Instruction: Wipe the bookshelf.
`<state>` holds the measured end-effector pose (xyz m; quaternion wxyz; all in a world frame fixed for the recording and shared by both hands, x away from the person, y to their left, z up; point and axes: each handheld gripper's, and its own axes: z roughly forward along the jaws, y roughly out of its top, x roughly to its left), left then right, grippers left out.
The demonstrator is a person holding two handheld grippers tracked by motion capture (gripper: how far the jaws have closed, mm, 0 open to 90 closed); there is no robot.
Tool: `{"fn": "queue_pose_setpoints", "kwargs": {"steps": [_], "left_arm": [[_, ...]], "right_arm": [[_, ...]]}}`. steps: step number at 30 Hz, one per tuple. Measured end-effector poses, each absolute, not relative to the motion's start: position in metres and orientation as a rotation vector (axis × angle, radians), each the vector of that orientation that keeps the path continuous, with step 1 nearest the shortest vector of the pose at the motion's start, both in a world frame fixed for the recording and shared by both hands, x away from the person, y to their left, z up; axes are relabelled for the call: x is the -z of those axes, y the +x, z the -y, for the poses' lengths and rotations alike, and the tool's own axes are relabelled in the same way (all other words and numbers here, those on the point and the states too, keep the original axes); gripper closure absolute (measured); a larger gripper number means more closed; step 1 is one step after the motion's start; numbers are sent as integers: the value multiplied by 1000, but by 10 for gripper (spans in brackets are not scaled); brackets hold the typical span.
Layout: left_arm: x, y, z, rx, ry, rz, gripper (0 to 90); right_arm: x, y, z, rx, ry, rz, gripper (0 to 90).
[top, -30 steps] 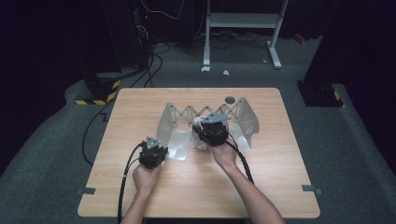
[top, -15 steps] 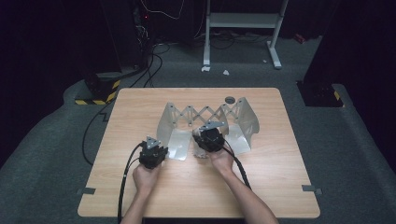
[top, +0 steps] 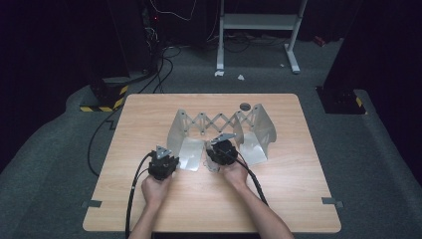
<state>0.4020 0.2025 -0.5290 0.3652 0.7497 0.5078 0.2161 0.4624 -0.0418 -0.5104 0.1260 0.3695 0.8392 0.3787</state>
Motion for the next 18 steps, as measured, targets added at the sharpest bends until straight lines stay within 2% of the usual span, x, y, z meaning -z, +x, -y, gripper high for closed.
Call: {"fn": "queue_pose_setpoints", "kwargs": {"steps": [18], "left_arm": [[529, 401, -201, -570, 1935, -1302, 807]], "right_arm": [[478, 452, 49, -1219, 1018, -2391, 799]]}}
